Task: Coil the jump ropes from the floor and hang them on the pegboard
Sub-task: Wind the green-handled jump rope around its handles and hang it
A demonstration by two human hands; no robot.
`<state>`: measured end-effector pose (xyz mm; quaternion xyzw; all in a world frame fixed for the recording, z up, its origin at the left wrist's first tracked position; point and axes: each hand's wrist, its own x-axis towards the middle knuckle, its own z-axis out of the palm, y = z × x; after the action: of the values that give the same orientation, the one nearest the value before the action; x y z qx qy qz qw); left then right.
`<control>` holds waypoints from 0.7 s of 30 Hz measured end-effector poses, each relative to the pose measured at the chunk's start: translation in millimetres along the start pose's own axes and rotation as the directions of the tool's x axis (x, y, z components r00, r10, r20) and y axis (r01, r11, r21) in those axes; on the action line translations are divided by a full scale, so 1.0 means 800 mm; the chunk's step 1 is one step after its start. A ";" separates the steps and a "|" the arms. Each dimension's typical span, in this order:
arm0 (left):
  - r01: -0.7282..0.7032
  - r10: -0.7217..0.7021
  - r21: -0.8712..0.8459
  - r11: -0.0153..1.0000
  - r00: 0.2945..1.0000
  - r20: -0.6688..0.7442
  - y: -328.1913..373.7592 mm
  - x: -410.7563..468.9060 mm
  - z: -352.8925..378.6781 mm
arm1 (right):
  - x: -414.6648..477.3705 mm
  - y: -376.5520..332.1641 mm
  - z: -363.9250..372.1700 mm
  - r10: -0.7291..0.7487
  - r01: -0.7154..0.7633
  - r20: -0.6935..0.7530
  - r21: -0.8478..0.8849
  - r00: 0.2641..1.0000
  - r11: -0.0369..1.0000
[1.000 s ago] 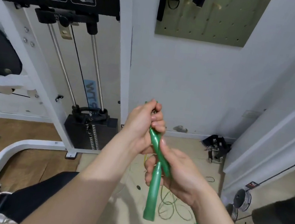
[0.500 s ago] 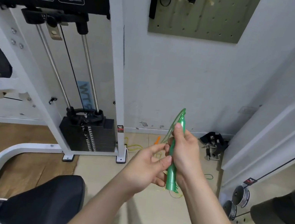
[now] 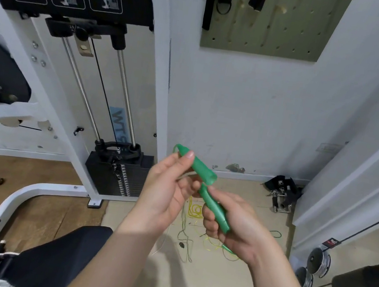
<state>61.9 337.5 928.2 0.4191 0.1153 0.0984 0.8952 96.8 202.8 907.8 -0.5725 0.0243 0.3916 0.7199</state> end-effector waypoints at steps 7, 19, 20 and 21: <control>0.068 -0.091 0.469 0.881 0.996 0.027 -0.003 0.000 -0.007 | -0.005 -0.013 -0.005 -0.086 0.088 -0.019 0.166 0.996 0.982; 0.017 -0.101 0.660 0.751 0.991 0.089 0.004 -0.004 -0.009 | -0.017 -0.014 -0.004 -0.147 0.166 0.282 -0.047 0.948 0.985; -0.009 -0.086 0.684 0.729 0.991 0.104 0.004 -0.003 -0.010 | -0.016 -0.013 -0.005 -0.145 0.165 0.290 -0.047 0.946 0.985; -0.081 -0.032 0.739 0.668 0.990 0.137 0.004 -0.002 -0.011 | -0.015 -0.013 -0.006 -0.150 0.165 0.296 -0.024 0.943 0.986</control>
<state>57.7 345.3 925.1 0.7544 0.0775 0.0258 0.6513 96.6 192.3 919.8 -0.5257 -0.1378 0.4138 0.7304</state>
